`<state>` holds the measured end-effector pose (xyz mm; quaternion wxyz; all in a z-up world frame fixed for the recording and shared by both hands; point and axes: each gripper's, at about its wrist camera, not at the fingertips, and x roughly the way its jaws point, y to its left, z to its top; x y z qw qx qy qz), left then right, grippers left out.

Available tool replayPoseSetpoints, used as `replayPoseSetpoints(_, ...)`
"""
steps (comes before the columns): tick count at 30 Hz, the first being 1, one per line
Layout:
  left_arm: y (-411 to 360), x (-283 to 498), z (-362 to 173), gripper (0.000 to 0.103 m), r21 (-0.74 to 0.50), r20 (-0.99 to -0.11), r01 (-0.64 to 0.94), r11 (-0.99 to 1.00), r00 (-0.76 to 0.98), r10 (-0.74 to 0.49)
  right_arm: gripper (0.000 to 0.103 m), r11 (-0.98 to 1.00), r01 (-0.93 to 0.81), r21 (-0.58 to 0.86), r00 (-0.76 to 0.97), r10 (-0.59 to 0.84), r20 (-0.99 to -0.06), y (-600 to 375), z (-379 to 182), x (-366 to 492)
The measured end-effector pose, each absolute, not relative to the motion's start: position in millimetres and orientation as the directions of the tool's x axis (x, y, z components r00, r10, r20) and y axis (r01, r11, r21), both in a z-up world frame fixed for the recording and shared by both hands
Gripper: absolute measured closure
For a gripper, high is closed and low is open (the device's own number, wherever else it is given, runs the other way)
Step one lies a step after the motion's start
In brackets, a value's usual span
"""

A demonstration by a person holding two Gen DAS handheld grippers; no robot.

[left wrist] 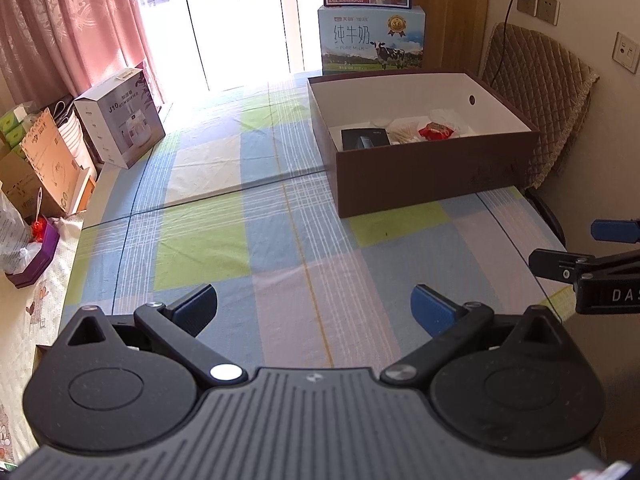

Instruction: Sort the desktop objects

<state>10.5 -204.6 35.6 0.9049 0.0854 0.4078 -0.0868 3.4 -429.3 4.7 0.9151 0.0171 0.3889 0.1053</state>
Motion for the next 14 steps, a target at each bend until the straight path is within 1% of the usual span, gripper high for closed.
replayPoseSetpoints(14, -204.3, -0.7, 30.6, 0.001, 0.092, -0.756, 0.251, 0.964, 0.647, -0.096, 0.002, 0.979, -0.17, 0.116, 0.658, 0.201, -0.726, -428.4, -1.6, -5.0)
